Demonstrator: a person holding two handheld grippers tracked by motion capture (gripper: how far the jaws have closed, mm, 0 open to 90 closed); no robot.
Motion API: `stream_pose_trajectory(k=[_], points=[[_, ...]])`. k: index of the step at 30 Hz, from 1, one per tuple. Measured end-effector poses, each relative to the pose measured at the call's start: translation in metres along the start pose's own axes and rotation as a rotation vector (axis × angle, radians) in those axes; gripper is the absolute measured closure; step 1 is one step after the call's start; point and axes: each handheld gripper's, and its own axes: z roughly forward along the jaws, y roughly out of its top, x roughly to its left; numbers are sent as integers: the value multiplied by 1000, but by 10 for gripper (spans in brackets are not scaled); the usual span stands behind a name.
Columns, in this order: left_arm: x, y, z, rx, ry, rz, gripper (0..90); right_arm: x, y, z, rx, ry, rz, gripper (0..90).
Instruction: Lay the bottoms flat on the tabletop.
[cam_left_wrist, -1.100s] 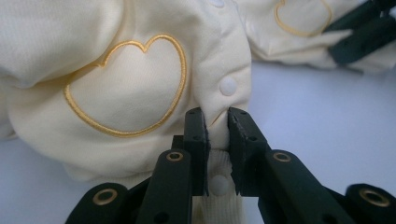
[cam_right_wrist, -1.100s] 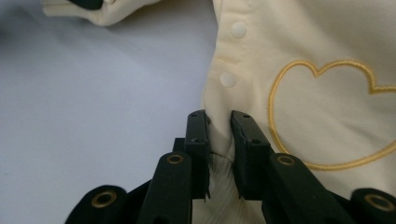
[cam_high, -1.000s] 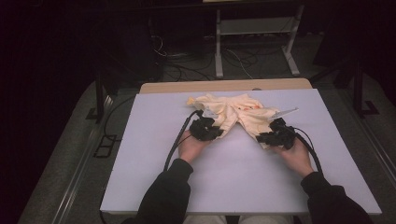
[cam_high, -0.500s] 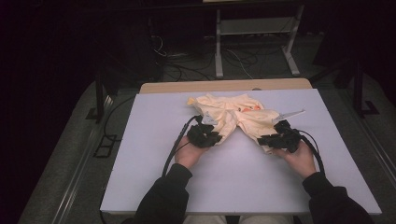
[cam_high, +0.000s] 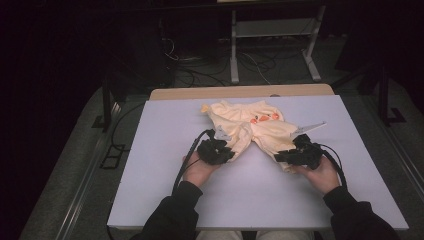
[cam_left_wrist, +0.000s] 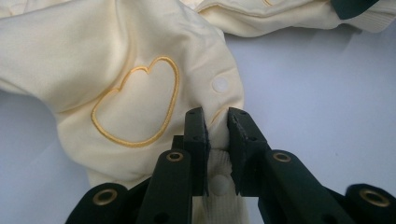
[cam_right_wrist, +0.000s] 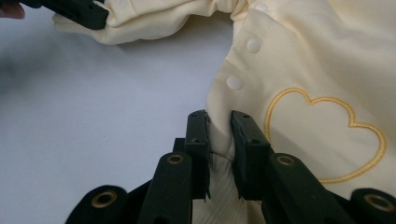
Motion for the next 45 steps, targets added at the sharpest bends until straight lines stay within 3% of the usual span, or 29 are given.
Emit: stream_pose_trajectory(k=[24, 32, 38, 45], points=[[-23, -33, -34, 58, 0, -57, 764, 43, -19, 1, 60, 68, -31, 766], [-28, -38, -42, 82, 24, -38, 761, 46, -20, 2, 77, 77, -38, 766], [-31, -40, -40, 91, 2, -44, 757, 48, -21, 3, 86, 84, -43, 766], [-34, -40, -32, 113, -55, -44, 704, 52, -22, 9, 120, 89, -56, 765]])
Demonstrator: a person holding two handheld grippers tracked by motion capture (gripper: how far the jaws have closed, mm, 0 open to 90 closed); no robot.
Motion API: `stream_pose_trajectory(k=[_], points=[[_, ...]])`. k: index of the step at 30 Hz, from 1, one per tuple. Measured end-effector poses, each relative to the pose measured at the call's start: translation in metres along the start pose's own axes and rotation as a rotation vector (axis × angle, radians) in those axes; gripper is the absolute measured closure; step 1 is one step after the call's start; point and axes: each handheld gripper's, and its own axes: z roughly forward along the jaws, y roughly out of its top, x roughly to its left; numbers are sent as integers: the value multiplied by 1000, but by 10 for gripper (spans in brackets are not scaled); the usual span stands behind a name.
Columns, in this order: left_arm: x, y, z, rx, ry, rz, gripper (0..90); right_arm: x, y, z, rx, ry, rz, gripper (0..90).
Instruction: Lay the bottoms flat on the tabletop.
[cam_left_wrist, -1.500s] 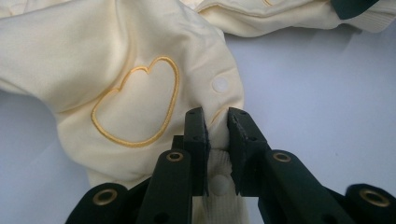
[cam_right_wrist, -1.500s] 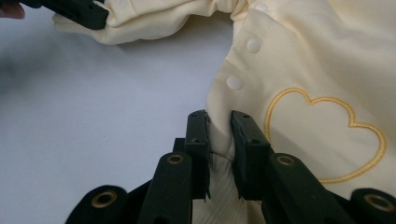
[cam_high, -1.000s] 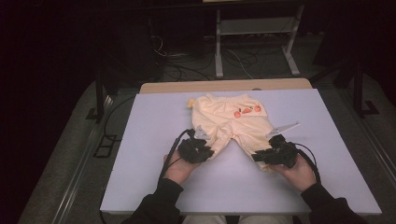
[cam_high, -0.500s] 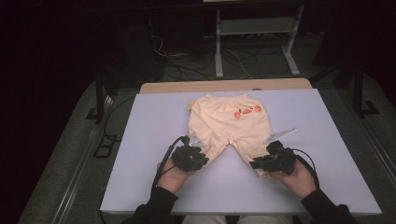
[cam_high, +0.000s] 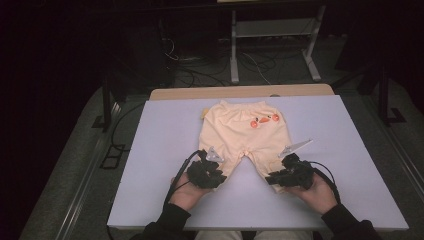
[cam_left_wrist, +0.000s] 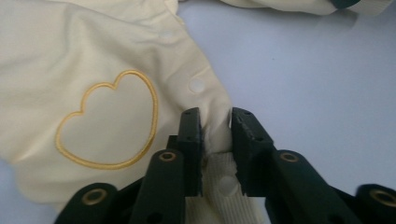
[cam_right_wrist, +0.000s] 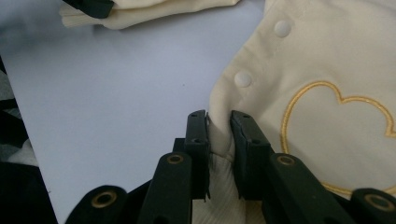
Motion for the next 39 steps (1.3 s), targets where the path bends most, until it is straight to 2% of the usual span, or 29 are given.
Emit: stream_pose_trajectory(k=[1, 4, 7, 10, 13, 17, 19, 21, 25, 29, 32, 35, 39], points=[[2, -1, -1, -9, -13, -11, 678, 0, 0, 0, 2, 0, 0, 765], [11, -5, -12, -84, -57, -65, 577, 0, 0, 1, 5, 3, 0, 765], [27, -12, -28, -186, -53, -158, 482, 0, 0, 0, 4, 5, 1, 765], [47, -26, -40, -234, -29, -248, 433, 0, 0, 0, 4, 6, 2, 764], [66, -42, -46, -239, -5, -331, 425, 0, 0, 1, 6, 5, -2, 764], [80, -52, -42, -214, -23, -402, 427, 0, 0, 1, 8, 3, -3, 764], [85, -55, -39, -195, -56, -432, 431, 0, 0, 2, 8, 3, -3, 764], [88, -59, -35, -179, -110, -459, 448, 0, 0, 1, 8, 2, -3, 763], [88, -60, -27, -144, -151, -480, 464, 0, 0, 2, 9, 2, -2, 763], [86, -61, -15, -97, -224, -488, 509, 0, 0, 2, 9, 1, -3, 763], [83, -58, -11, -80, -285, -478, 637, 0, 0, 2, 9, 1, -4, 764], [79, -54, -12, -58, -281, -454, 743, 0, 0, 2, 10, 0, -4, 763], [75, -48, -17, -36, -268, -453, 770, 0, 0, 2, 10, 0, -5, 763]])
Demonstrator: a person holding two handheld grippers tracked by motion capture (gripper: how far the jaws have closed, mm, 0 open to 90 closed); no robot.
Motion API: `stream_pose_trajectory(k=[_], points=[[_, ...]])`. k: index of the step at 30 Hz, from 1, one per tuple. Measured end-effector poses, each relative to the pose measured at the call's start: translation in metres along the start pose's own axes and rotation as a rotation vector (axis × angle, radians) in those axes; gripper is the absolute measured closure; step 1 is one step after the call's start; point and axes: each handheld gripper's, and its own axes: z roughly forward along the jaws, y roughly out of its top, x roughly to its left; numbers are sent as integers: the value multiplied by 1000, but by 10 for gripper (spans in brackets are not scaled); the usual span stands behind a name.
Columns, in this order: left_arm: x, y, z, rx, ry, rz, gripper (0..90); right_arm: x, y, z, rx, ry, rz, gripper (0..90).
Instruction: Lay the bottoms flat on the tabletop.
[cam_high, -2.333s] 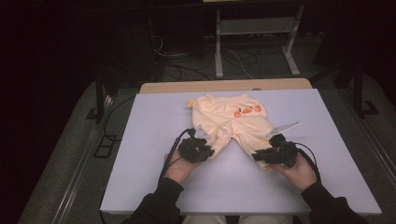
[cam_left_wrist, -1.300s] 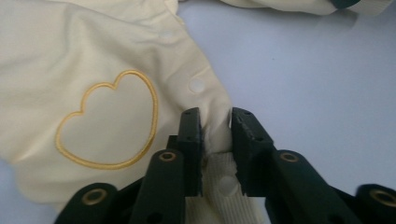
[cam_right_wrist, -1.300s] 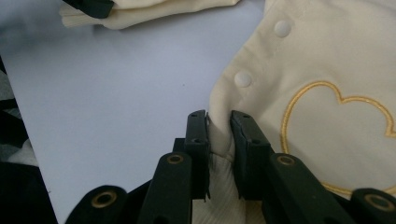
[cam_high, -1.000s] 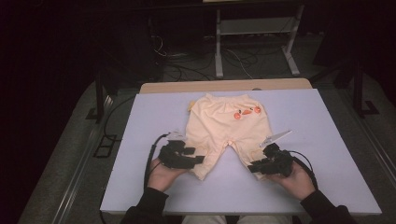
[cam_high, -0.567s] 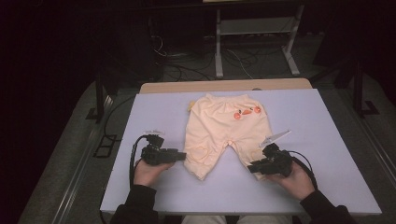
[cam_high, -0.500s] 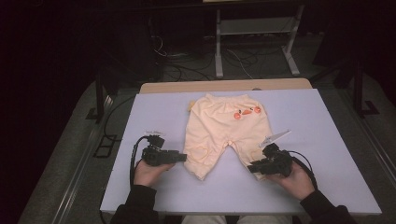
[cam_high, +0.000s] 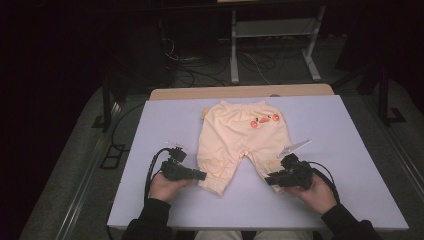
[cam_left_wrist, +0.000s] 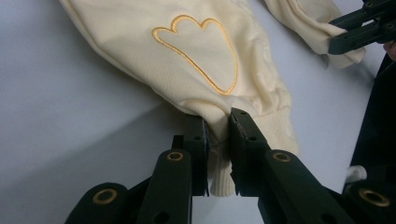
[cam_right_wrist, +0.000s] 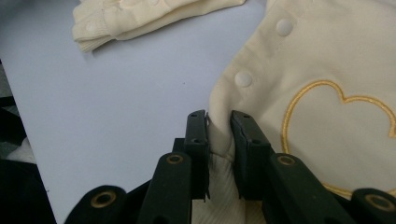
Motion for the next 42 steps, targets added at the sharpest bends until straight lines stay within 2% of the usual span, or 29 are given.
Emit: stream_pose_trajectory(k=[4, 8, 11, 15, 18, 27, 32, 35, 38, 42], points=[[-7, 1, -6, 20, 24, 5, 771, 0, 0, 0, -1, -1, -1, 763], [-5, 0, -8, 61, 26, -1, 771, 0, 0, -1, -2, 0, -2, 763], [-1, -2, -8, 70, 20, -18, 770, 0, 1, -2, 5, 7, -3, 762], [0, -2, -7, 75, 9, -20, 769, 0, 1, -2, 19, 15, -6, 759], [-1, -2, -6, 81, -2, -9, 768, 0, 1, -2, 29, 22, -2, 756], [-3, -3, -4, 106, -42, -13, 768, 0, 1, -3, 43, 35, -5, 753], [-5, -4, -3, 121, -40, 8, 767, 2, 1, -3, 54, 43, -8, 745], [-5, -4, -3, 122, -28, 34, 763, 2, 1, -2, 52, 56, -3, 691], [-5, -5, -4, 110, -20, 42, 737, 0, 1, -4, 30, 76, 16, 595], [-5, -6, -9, 75, -8, 62, 630, -2, 2, -9, -23, 71, 23, 468]])
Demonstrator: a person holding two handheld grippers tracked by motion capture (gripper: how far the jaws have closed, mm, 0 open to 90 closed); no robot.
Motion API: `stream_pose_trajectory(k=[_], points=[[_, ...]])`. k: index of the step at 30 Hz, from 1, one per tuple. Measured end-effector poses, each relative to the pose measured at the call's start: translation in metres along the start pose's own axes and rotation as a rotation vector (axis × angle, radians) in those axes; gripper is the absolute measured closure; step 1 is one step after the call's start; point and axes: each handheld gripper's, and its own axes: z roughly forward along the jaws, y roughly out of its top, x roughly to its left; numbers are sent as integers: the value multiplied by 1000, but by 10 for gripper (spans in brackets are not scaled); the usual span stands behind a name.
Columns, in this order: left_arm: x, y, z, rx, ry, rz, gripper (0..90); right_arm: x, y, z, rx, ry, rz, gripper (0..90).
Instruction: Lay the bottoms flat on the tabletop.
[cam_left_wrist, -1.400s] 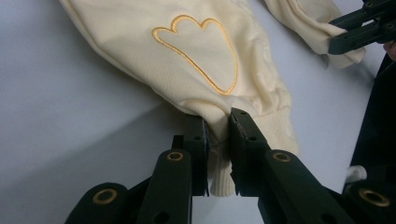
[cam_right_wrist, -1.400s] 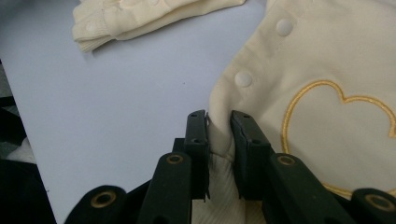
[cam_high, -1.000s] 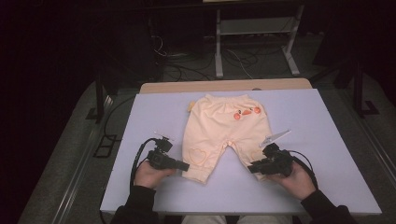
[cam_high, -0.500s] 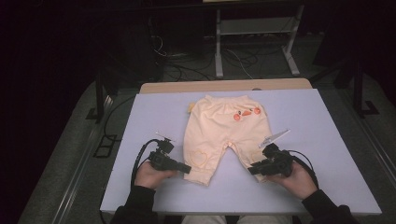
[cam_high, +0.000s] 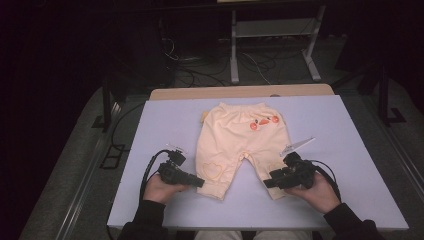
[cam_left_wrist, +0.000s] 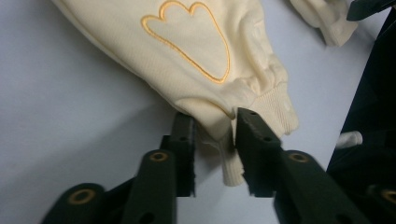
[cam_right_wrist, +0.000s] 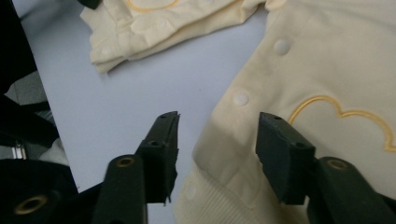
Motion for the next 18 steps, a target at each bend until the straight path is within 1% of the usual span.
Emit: stream_pose_trajectory(k=[2, 4, 5, 7, 8, 9, 11, 13, 15, 16, 18], points=[[0, 0, -3, -21, 10, 16, 553, -1, 0, -3, -25, -10, 2, 421], [-2, 0, -5, -53, 12, 21, 500, -2, 0, -5, -45, -19, -2, 382], [-2, 0, -6, -67, 19, 29, 467, -2, 0, -7, -55, -28, -5, 364], [-5, 0, -8, -96, 44, 61, 411, -2, 0, -9, -81, -45, -17, 307], [-7, 0, -9, -112, 60, 81, 383, -2, 0, -10, -93, -58, -22, 242], [-9, 0, -10, -132, 77, 102, 348, -2, 0, -11, -101, -75, -21, 208], [-11, -1, -12, -166, 91, 123, 297, -3, 0, -13, -125, -89, -16, 150], [-13, -2, -13, -187, 92, 142, 240, -4, -1, -16, -149, -106, -13, 108], [-13, -3, -13, -195, 91, 153, 183, -5, -2, -20, -164, -113, -21, 19], [-14, -4, -13, -200, 97, 159, 156, -6, -3, -22, -176, -126, -21, 0], [-14, -5, -13, -216, 107, 177, 115, -7, -5, -28, -204, -130, -16, 0]])
